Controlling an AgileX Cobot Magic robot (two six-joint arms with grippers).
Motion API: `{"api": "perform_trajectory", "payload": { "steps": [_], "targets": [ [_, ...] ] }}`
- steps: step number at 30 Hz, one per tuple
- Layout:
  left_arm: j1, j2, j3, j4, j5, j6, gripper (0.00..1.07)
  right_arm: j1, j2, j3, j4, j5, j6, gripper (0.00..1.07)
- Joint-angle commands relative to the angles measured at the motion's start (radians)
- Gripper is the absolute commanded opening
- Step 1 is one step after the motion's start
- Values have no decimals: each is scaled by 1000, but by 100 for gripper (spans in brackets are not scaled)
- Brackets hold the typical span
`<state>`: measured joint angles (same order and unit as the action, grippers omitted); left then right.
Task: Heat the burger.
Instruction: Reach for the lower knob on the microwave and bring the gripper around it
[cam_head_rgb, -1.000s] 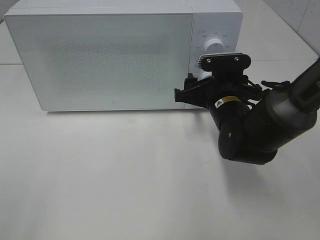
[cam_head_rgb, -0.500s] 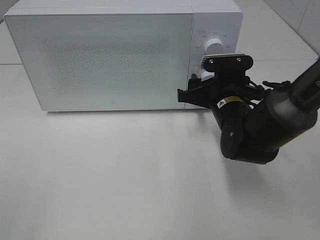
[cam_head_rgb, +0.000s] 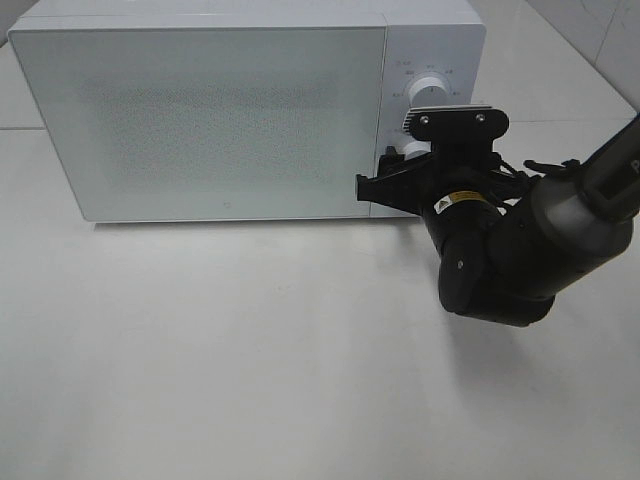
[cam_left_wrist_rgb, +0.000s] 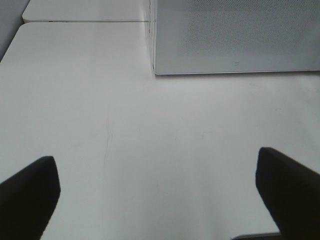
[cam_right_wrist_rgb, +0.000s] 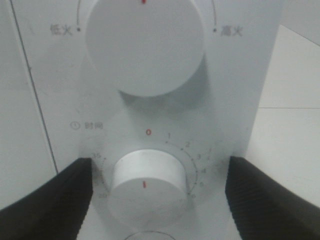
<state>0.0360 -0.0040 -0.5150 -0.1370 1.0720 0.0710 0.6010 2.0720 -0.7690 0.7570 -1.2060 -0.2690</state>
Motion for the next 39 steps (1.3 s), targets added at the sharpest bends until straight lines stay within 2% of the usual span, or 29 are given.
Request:
{"api": "perform_trajectory", "payload": {
  "steps": [1,10,23,34,36,38,39],
  "targets": [
    [2,-23,-1,-3,2,-5,100,-7,-3,-17,-19,-122,2,71],
    [2,-23,-1,-3,2,-5,100,-7,-3,-17,-20,-96,-5,63],
    [2,-23,-1,-3,2,-5,100,-6,6,-15,-22,-64,-9,68],
    [2,-23,-1,-3,2,-5,100,-6,6,-15,-22,-49,-9,65],
    [2,-23,-1,-3,2,-5,100,-6,6,-15,-22,-46,-13,56],
    [2,-23,-1,-3,2,-5,100,-6,6,-15,-22,-46,-12,54],
    [2,-23,-1,-3,2,-5,100,-6,6,-15,-22,-37,-13,45]
  ]
}}
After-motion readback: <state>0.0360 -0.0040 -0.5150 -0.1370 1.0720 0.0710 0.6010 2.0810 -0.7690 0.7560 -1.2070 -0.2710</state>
